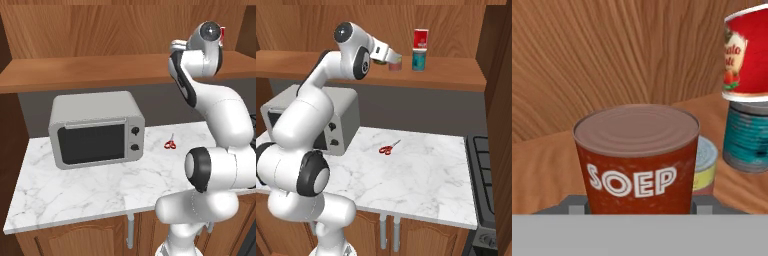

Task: Stack two cans on top of the other two cans in the cabinet.

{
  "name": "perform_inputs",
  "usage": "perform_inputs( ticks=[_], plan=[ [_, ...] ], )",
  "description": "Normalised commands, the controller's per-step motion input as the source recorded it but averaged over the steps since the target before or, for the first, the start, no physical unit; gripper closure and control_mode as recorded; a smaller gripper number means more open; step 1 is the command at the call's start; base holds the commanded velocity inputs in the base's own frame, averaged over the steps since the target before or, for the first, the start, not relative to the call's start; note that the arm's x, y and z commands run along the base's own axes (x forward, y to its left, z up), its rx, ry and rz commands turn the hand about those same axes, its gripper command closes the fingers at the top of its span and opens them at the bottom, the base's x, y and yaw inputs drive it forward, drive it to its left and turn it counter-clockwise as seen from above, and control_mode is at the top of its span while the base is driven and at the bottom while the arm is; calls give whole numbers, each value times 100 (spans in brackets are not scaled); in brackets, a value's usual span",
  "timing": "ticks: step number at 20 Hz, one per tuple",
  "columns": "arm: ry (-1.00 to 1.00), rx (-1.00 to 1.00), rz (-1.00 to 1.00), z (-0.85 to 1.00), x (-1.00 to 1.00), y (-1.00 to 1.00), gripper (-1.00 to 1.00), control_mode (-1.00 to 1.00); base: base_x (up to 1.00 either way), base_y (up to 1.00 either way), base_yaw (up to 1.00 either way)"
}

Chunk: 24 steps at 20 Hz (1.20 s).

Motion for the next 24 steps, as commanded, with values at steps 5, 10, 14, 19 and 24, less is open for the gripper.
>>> perform_inputs(
  ticks=[5, 10, 14, 19, 24],
  plan=[
    [0, 0, 0, 26, 17, 0, 100, -100, 0, 0, 0],
    [0, 0, 0, 13, 27, -6, 100, -100, 0, 0, 0],
    [0, 0, 0, 12, 18, -9, 100, -100, 0, 0, 0],
    [0, 0, 0, 2, 2, -6, 100, -100, 0, 0, 0],
    [0, 0, 0, 0, -9, 1, 100, -100, 0, 0, 0]
  ],
)
